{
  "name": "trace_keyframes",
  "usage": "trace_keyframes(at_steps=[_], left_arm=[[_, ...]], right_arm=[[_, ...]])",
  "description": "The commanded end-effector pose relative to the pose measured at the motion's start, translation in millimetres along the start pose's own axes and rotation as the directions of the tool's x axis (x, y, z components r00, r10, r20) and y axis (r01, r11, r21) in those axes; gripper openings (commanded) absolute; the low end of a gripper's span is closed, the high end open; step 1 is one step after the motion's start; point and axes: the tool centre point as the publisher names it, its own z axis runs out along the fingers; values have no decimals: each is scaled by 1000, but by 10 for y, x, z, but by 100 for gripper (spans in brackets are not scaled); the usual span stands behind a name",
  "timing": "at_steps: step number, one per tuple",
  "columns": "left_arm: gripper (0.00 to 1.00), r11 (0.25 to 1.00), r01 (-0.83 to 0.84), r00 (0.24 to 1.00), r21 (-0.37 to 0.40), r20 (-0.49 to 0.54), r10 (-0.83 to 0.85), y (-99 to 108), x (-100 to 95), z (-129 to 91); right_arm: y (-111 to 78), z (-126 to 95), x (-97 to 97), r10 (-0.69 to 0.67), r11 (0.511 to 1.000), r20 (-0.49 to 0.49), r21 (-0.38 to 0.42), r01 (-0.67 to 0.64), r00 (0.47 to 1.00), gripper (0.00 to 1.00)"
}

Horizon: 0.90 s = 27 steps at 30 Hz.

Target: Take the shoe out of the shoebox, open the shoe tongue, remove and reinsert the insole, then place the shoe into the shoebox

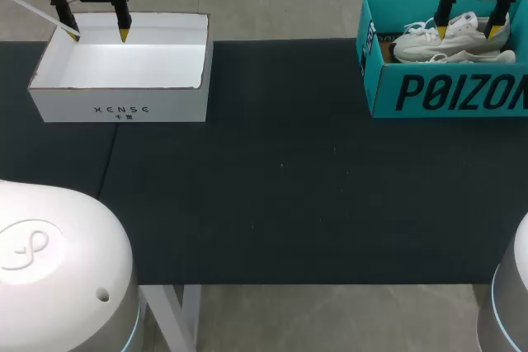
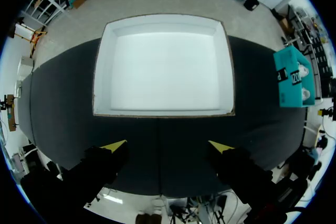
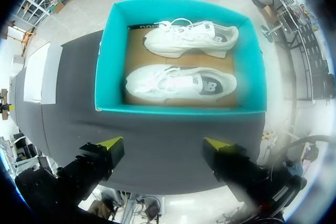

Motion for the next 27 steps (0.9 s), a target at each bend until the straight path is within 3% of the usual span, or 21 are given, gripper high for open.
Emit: trace_keyframes(at_steps=[1,5,7,13,27], left_arm=[[100,1000,1,1000,0,2,-1,0,4,-2],[100,1000,1,1000,0,2,-1,0,4,-2],[100,1000,1,1000,0,2,-1,0,4,-2],[100,1000,1,1000,0,2,-1,0,4,-2],[100,1000,1,1000,0,2,-1,0,4,-2]], right_arm=[[152,114,-300,24,1000,43,-21,-23,999,100],[314,291,-644,33,999,75,-37,-30,997,100],[389,377,-795,41,999,41,-31,-39,998,100],[606,587,-1097,43,999,67,-12,-42,997,100],[994,896,-1451,9,999,59,-37,-7,998,100]])
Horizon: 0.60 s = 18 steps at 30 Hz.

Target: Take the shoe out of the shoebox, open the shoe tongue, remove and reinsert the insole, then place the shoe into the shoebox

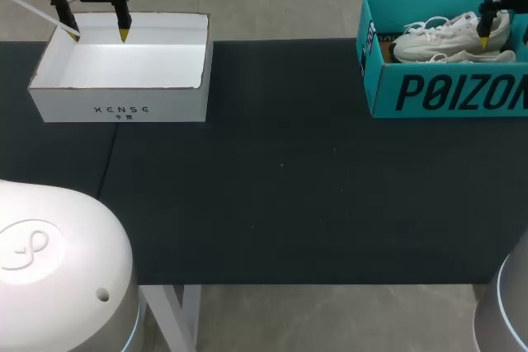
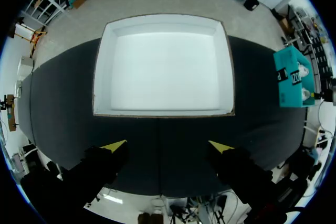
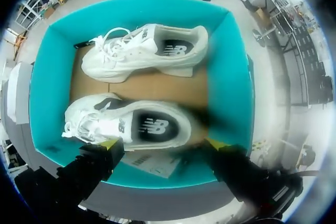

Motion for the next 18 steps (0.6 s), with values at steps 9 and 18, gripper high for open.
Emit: trace_keyframes(at_steps=[9,18], left_arm=[[100,1000,0,1000,-1,2,0,-1,4,-2],[100,1000,0,1000,-1,2,0,-1,4,-2]], right_arm=[[73,198,-267,-27,999,-20,20,27,999,100],[3,408,-283,-46,999,-35,14,46,998,100]])
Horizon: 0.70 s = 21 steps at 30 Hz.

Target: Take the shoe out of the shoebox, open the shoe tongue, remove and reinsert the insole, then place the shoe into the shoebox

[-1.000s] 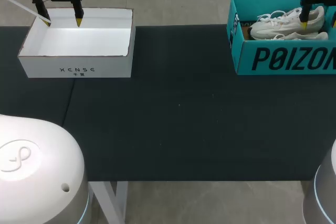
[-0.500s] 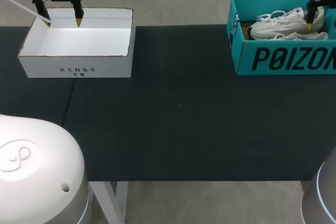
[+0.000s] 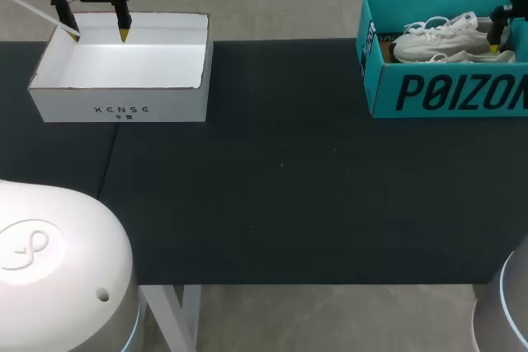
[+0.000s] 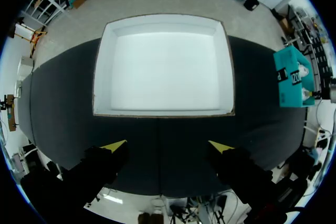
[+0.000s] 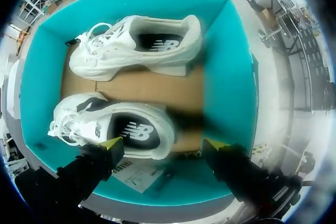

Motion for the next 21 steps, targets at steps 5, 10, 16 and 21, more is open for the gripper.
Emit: trace_keyframes(at_steps=[5,10,16,21], left_arm=[[100,1000,1,1000,-1,2,-1,-1,3,-2],[100,1000,1,1000,-1,2,-1,-1,3,-2],[100,1000,1,1000,-1,2,-1,-1,3,-2],[100,1000,1,1000,-1,2,-1,-1,3,-2]], right_arm=[[-61,231,-58,-1,1000,-16,-14,1,1000,100],[-45,302,-81,5,1000,-22,-4,-5,1000,100],[-9,346,-60,2,1000,-22,-6,-2,1000,80],[11,350,-40,0,1000,-18,-12,-1,1000,0]])
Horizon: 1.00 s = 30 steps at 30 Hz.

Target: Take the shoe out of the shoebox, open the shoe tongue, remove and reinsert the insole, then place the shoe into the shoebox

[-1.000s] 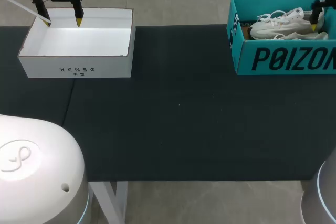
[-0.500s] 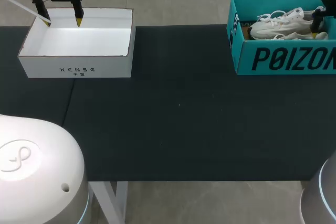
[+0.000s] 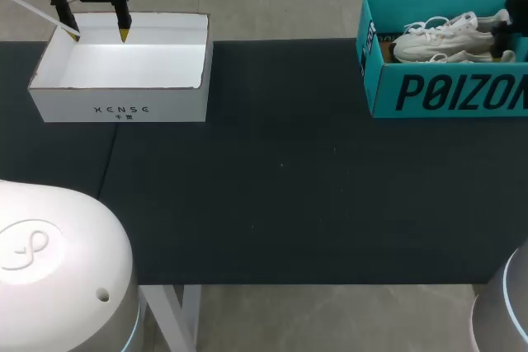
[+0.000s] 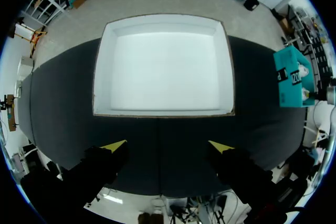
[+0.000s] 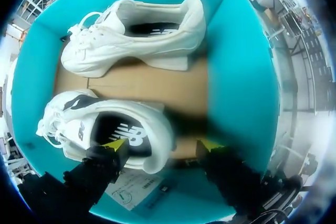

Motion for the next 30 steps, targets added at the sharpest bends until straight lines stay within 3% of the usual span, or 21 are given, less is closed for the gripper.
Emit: trace_keyframes(at_steps=[1,11,19,24,30], left_arm=[[100,1000,1,1000,-1,2,-1,-1,3,-2],[100,1000,1,1000,-1,2,-1,-1,3,-2],[100,1000,1,1000,-1,2,-1,-1,3,-2],[100,1000,1,1000,-1,2,-1,-1,3,-2],[100,1000,1,1000,-1,2,-1,-1,3,-2]], right_arm=[[52,30,6,3,1000,2,3,-3,1000,0],[12,-4,-71,38,999,33,-12,-38,999,0],[-13,-188,-104,73,997,47,-38,-71,996,0],[24,-377,-94,100,994,56,-56,-96,993,0],[138,-752,-30,124,987,61,-111,-117,990,0]])
